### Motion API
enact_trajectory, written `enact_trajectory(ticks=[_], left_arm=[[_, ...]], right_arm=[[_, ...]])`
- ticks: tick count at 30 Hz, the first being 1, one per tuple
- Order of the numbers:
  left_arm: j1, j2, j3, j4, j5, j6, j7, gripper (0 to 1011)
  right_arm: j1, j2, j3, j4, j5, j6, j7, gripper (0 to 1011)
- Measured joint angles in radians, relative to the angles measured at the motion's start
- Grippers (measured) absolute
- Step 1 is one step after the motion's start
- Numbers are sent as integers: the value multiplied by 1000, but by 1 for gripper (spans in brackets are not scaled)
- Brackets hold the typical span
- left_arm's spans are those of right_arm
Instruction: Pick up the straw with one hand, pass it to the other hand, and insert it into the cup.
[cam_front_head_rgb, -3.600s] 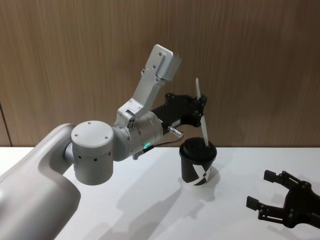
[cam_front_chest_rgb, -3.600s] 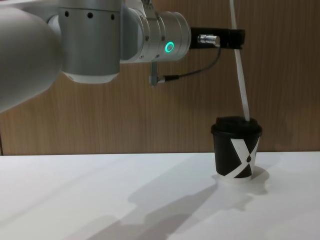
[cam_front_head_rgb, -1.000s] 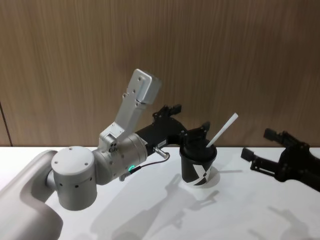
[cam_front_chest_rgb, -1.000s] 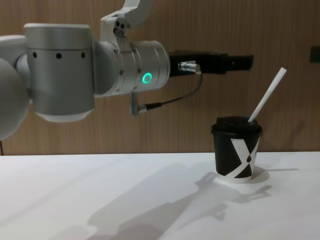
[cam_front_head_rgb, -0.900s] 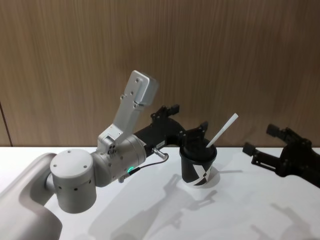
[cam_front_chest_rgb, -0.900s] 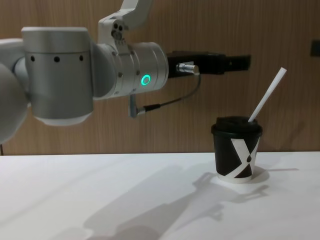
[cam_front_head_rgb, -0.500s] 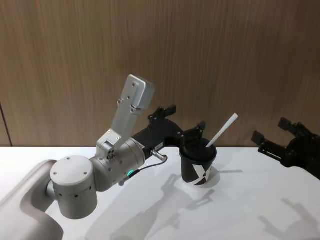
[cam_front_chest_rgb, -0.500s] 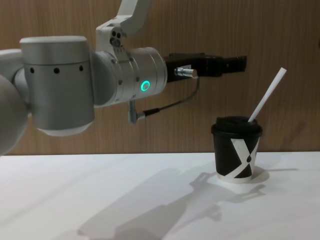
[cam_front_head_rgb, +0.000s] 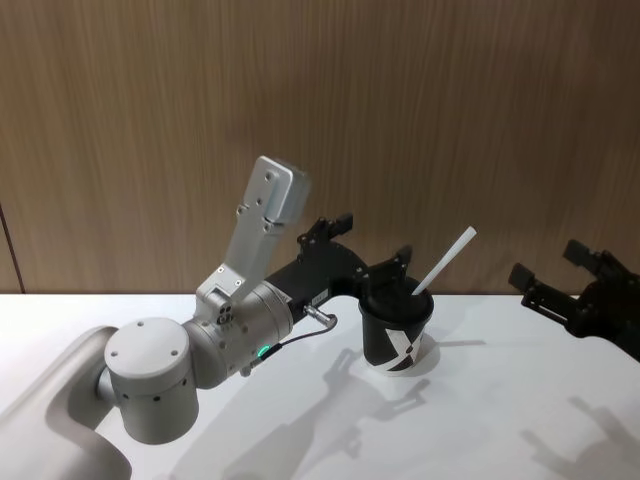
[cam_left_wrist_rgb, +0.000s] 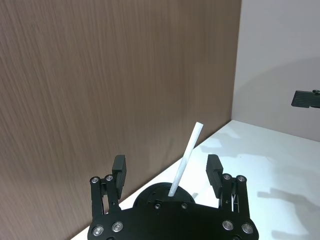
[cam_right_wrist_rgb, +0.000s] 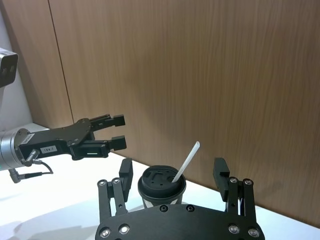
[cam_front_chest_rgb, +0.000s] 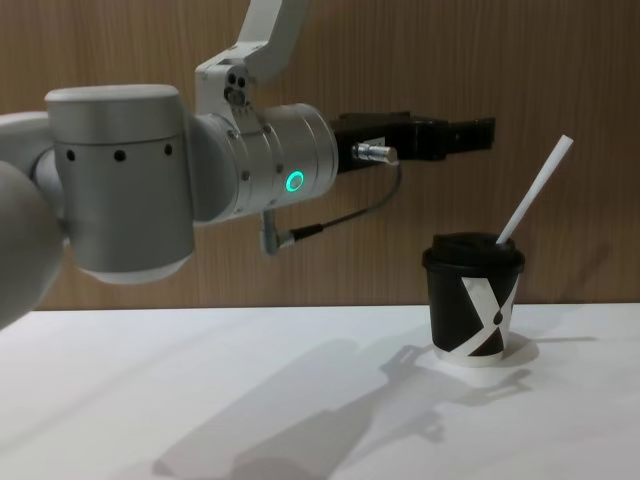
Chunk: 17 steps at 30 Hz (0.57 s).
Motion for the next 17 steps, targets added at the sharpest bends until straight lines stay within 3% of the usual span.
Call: enact_trajectory(ticks=[17], left_arm=[[2, -3, -2, 5, 3, -6, 0, 1003]], right_arm=[[-6, -2, 2, 2, 3, -5, -9, 1001]])
